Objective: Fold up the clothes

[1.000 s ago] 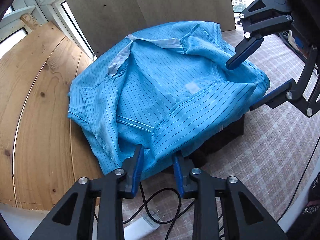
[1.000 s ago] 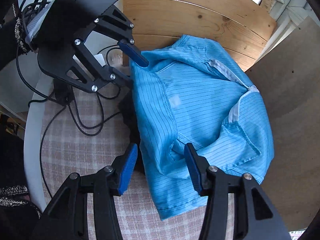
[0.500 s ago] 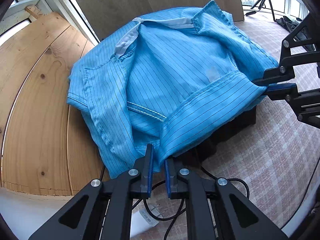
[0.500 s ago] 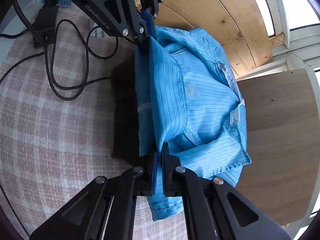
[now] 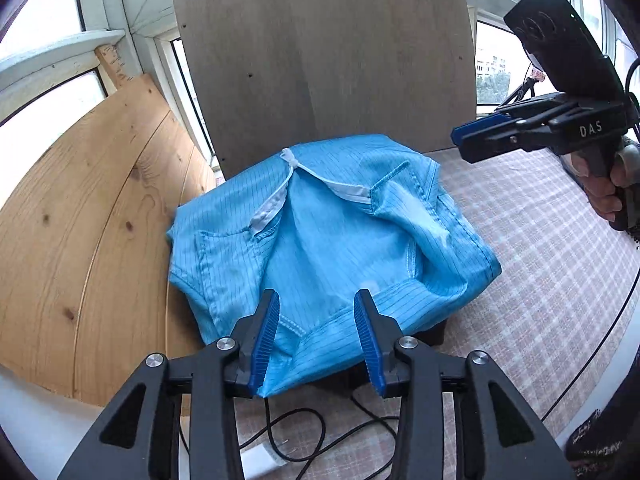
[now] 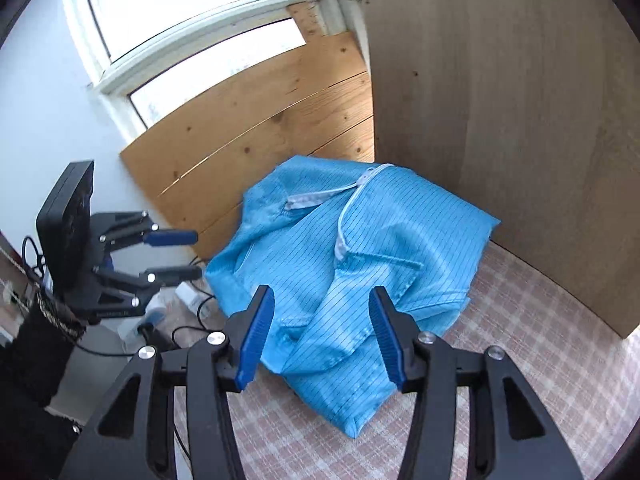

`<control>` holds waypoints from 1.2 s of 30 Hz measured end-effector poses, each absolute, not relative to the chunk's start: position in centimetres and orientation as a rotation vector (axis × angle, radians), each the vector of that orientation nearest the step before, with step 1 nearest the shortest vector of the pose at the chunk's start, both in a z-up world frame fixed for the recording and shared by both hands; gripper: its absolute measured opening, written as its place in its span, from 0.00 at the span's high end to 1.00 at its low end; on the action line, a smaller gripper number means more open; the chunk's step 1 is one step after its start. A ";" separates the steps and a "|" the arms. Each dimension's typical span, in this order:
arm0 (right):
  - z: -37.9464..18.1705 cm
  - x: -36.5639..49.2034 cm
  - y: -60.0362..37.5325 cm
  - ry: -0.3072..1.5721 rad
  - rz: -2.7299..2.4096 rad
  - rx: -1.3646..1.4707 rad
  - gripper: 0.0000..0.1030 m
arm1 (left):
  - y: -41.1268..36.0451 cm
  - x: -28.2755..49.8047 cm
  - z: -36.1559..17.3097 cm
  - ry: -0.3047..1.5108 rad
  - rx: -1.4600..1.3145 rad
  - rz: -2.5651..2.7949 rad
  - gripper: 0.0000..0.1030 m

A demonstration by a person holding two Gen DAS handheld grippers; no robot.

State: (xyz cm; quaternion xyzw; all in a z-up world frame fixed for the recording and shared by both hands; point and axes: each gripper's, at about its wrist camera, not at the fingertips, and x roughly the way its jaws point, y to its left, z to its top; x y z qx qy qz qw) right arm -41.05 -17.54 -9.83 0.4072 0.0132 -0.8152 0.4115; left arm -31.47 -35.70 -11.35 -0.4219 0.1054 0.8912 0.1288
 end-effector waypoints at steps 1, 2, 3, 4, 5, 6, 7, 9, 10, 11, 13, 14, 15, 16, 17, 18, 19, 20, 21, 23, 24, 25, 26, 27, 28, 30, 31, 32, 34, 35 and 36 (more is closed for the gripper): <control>-10.4 -41.7 -18.1 0.030 -2.079 1.026 0.53 | -35.5 -32.3 -12.3 0.286 -1.261 2.563 0.63; -11.1 -42.3 -18.6 0.030 -2.107 1.027 0.53 | -35.5 -33.0 -13.5 0.260 -1.323 2.531 0.64; -11.8 -42.7 -19.2 0.031 -2.119 1.040 0.53 | -35.4 -33.5 -14.7 0.233 -1.388 2.496 0.65; -12.9 -43.0 -19.7 0.054 -2.105 1.092 0.53 | -35.4 -33.9 -15.8 0.201 -1.441 2.463 0.65; -14.0 -43.3 -20.2 0.079 -2.086 1.149 0.53 | -35.5 -33.9 -16.5 0.181 -1.481 2.453 0.65; -14.8 -43.1 -20.4 0.107 -2.067 1.193 0.53 | -35.7 -33.5 -16.4 0.164 -1.483 2.459 0.65; -15.6 -42.8 -20.4 0.136 -2.048 1.235 0.53 | -36.0 -32.9 -16.1 0.147 -1.478 2.468 0.65; -15.6 -41.0 -19.2 0.147 -2.058 1.245 0.53 | -36.9 -31.1 -14.6 0.051 -1.431 2.504 0.62; -15.2 -40.1 -18.0 0.103 -2.070 1.252 0.52 | -37.5 -30.1 -13.8 -0.010 -1.419 2.526 0.54; -14.9 -39.1 -16.7 0.052 -2.081 1.260 0.49 | -38.2 -29.0 -13.2 -0.074 -1.415 2.551 0.49; -14.1 -37.1 -14.4 -0.036 -2.119 1.268 0.42 | -39.2 -26.9 -12.3 -0.195 -1.406 2.609 0.35; -13.7 -36.0 -13.4 -0.070 -2.148 1.267 0.40 | -39.6 -25.8 -12.0 -0.256 -1.400 2.635 0.34; -13.3 -34.9 -12.4 -0.105 -2.176 1.266 0.40 | -39.9 -25.0 -11.9 -0.319 -1.394 2.647 0.30; -13.0 -33.8 -11.4 -0.140 -2.204 1.265 0.39 | -40.1 -24.3 -11.9 -0.382 -1.387 2.655 0.26; -12.7 -32.7 -10.8 -0.146 -2.243 1.271 0.38 | -40.1 -23.8 -12.0 -0.421 -1.395 2.658 0.26; -12.5 -31.7 -10.3 -0.149 -2.279 1.278 0.38 | -39.8 -23.3 -12.2 -0.443 -1.414 2.654 0.26; -12.3 -30.7 -9.8 -0.151 -2.316 1.284 0.37 | -39.3 -23.0 -12.5 -0.438 -1.439 2.645 0.26; -12.3 -30.0 -9.7 -0.157 -2.325 1.287 0.35 | -38.6 -22.7 -12.8 -0.416 -1.457 2.638 0.26; -12.4 -29.2 -9.5 -0.163 -2.332 1.290 0.35 | -37.9 -22.5 -13.1 -0.399 -1.463 2.636 0.26; -12.6 -27.6 -9.8 -0.161 -2.342 1.304 0.35 | -36.8 -22.0 -13.6 -0.393 -1.475 2.623 0.26; -12.7 -26.9 -10.1 -0.147 -2.346 1.323 0.35 | -36.3 -21.7 -13.8 -0.406 -1.484 2.608 0.25; -12.8 -26.0 -10.0 -0.137 -2.351 1.346 0.35 | -36.0 -21.4 -13.9 -0.407 -1.499 2.588 0.25; -13.2 -25.7 -10.6 -0.128 -2.348 1.364 0.35 | -35.8 -20.9 -14.0 -0.405 -1.503 2.583 0.25; -13.5 -25.2 -10.9 -0.127 -2.340 1.377 0.35 | -35.6 -20.6 -14.0 -0.394 -1.504 2.590 0.25; -13.8 -24.6 -11.2 -0.128 -2.331 1.390 0.35 | -35.5 -20.5 -13.8 -0.383 -1.505 2.598 0.25; -14.0 -23.5 -11.6 -0.126 -2.325 1.413 0.35 | -35.7 -20.2 -13.0 -0.384 -1.488 2.611 0.26; -13.8 -23.0 -11.6 -0.118 -2.334 1.418 0.35 | -35.9 -20.1 -12.5 -0.385 -1.479 2.617 0.26; -13.4 -22.4 -11.5 -0.111 -2.351 1.415 0.35 | -36.1 -19.8 -12.0 -0.391 -1.457 2.630 0.25; -12.5 -21.5 -11.2 -0.094 -2.380 1.399 0.35 | -36.5 -19.2 -10.6 -0.393 -1.416 2.669 0.25; -12.1 -21.1 -11.0 -0.084 -2.391 1.391 0.35 | -36.6 -18.8 -10.0 -0.389 -1.398 2.692 0.25; -11.7 -20.6 -10.8 -0.075 -2.402 1.383 0.35 | -36.6 -18.4 -9.3 -0.383 -1.381 2.715 0.25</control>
